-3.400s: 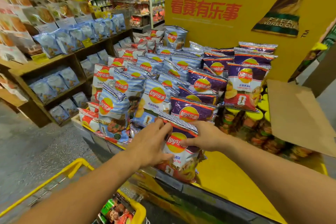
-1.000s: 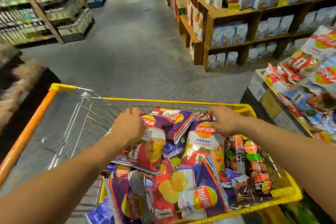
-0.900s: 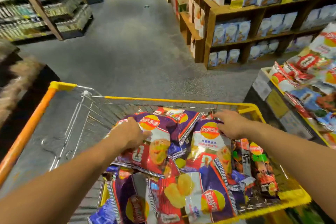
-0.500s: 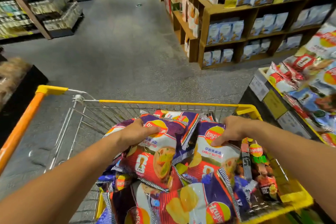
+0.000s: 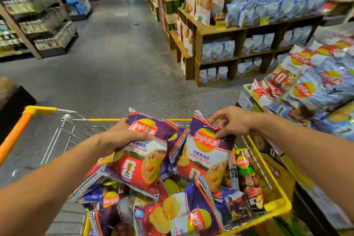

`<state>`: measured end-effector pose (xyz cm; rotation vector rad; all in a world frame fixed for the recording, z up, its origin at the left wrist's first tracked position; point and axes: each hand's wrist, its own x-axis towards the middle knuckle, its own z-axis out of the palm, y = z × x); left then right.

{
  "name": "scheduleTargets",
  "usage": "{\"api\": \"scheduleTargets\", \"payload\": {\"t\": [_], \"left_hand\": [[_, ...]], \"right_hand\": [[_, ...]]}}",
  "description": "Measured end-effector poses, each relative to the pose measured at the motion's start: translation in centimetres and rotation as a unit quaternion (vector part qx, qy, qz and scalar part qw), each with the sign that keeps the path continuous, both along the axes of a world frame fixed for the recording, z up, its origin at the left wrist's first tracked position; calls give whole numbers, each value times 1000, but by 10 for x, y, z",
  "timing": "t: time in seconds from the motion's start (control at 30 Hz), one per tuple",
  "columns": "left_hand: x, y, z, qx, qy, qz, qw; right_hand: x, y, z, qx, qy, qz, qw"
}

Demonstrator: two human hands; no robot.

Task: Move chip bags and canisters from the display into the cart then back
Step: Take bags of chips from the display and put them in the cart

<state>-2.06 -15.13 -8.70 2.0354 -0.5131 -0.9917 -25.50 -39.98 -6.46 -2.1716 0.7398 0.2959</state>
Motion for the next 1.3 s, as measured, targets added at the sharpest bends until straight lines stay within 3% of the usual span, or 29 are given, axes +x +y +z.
{"api": "scheduleTargets", "payload": {"t": [0.17,0.43,0.63,0.83,1.07,1.3], "left_hand": [[-34,-40,40,-71,-79,60,993],[-120,-123,78,-154,-186,30,970],[-203,-190,106,-244,-192,-60,949],[-299,-263,126,-311,-67,-141,938],[-393,-328,140,-358,90,-202,907],[-456,-380,144,-316,189,-305,878]], "right_hand": [[-33,-11,41,21,-64,1,998],[-135,-42,120,14,-126,-30,992],[-222,-73,160,19,-113,-48,992],[-306,-102,180,15,-179,-113,977],[-381,-124,187,30,-293,-310,904],[-440,-134,200,28,-269,-419,867]]}}
